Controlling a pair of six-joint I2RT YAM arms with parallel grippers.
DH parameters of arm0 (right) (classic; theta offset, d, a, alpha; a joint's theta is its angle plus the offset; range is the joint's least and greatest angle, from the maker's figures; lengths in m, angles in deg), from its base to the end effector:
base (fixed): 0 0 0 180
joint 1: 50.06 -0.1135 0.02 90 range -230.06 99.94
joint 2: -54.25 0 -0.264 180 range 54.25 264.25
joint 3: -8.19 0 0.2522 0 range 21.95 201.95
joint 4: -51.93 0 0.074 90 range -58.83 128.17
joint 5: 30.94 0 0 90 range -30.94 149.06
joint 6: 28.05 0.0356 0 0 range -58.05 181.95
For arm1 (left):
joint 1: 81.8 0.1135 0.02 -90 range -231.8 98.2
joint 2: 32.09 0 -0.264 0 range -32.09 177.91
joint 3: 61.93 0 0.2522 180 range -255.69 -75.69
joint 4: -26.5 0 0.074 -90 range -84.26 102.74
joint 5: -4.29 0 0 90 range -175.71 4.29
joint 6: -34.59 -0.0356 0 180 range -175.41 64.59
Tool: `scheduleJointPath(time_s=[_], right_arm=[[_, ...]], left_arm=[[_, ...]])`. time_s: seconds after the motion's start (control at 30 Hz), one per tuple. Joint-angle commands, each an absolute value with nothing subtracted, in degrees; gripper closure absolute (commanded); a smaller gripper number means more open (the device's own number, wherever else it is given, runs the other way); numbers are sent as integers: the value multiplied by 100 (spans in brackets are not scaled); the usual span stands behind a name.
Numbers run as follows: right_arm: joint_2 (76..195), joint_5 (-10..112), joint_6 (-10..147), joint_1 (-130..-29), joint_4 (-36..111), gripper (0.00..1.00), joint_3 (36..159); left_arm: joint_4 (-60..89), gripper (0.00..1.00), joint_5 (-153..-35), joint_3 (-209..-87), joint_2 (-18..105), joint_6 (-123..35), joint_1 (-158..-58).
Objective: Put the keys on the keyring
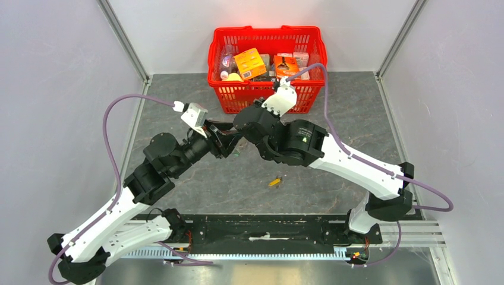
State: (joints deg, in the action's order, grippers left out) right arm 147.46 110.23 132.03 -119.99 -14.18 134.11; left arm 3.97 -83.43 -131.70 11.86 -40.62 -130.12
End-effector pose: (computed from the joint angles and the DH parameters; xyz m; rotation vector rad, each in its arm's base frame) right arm 0.1384 0.2980 0.4603 0.4969 1.9170 0.6563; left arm 0.1117 -0.1233 0.4129 0.4223 1.5167 -0.8457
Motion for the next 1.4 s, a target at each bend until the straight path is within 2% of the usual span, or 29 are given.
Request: scheduleJointPath(time_s=[0.0,0.53,0.9,1.2,1.37], right_arm=[[14689,11112,13447,-11900,-1447,100,13691],[14910,10317,13581,-11677,-1504,100,14027],[14995,10050,13578,-11677,-1456,100,14161],[14979,9970,13575,-11676,-1394,100,14154],[14930,9989,13602,-11668,-1368,100,14017]], left_arm=[[791,43,-8381,-13011,1024,-4734,-13023],[1251,46,-8108,-12660,1042,-5310,-13023],[2342,49,-8074,-12266,1229,-5841,-13087],[2505,58,-7856,-12140,1307,-6048,-13193],[2584,69,-7782,-12086,1230,-6127,-13234]])
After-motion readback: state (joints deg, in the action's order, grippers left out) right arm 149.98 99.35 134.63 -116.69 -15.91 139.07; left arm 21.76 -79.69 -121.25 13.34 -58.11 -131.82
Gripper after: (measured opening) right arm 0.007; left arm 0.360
